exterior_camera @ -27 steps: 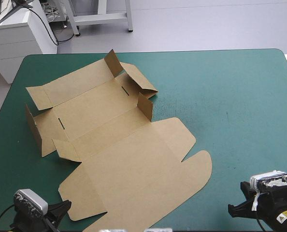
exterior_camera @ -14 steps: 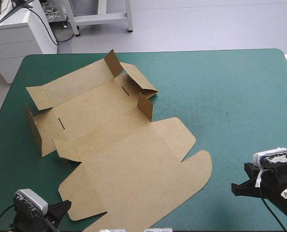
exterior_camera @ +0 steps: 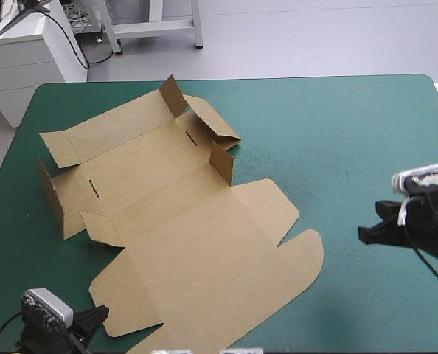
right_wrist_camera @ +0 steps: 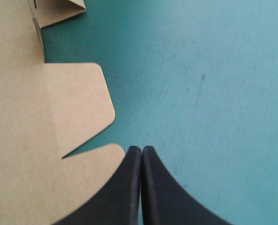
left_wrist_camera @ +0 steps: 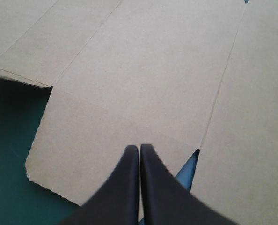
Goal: Fold the box
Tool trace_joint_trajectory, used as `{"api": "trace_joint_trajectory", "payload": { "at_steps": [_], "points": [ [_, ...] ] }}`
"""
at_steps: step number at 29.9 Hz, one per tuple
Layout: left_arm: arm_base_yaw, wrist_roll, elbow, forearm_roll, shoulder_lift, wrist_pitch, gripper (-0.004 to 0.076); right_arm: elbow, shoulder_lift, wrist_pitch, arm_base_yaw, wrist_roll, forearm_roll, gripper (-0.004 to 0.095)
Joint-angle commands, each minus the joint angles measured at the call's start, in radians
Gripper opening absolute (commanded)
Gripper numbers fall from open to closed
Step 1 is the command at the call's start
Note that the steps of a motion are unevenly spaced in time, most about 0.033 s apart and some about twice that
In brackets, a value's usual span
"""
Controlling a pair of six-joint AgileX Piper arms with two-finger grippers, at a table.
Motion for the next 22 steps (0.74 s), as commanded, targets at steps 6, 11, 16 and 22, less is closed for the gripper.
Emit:
{"api": "trace_joint_trajectory", "payload": {
  "at_steps": [6,11,16,22],
  "points": [
    [0.0,-0.01,-0.022,-0.025,0.013,-0.057,-0.0008,-0.397,0.332,0.065,0.058,0.003,0.056,0.0004],
    [0.0,-0.01,-0.022,-0.024,0.013,-0.057,-0.0008,-0.583,0.522,0.077,0.17,0.027,0.05,0.0005],
    [0.0,-0.01,-0.022,-0.024,0.013,-0.057,-0.0008,-0.786,0.709,0.081,0.328,0.078,-0.031,0.0004],
    [0.0,-0.01,-0.022,-0.024,0.013,-0.057,-0.0008,-1.018,0.919,0.111,0.441,0.11,-0.069,0.0004]
  ]
}}
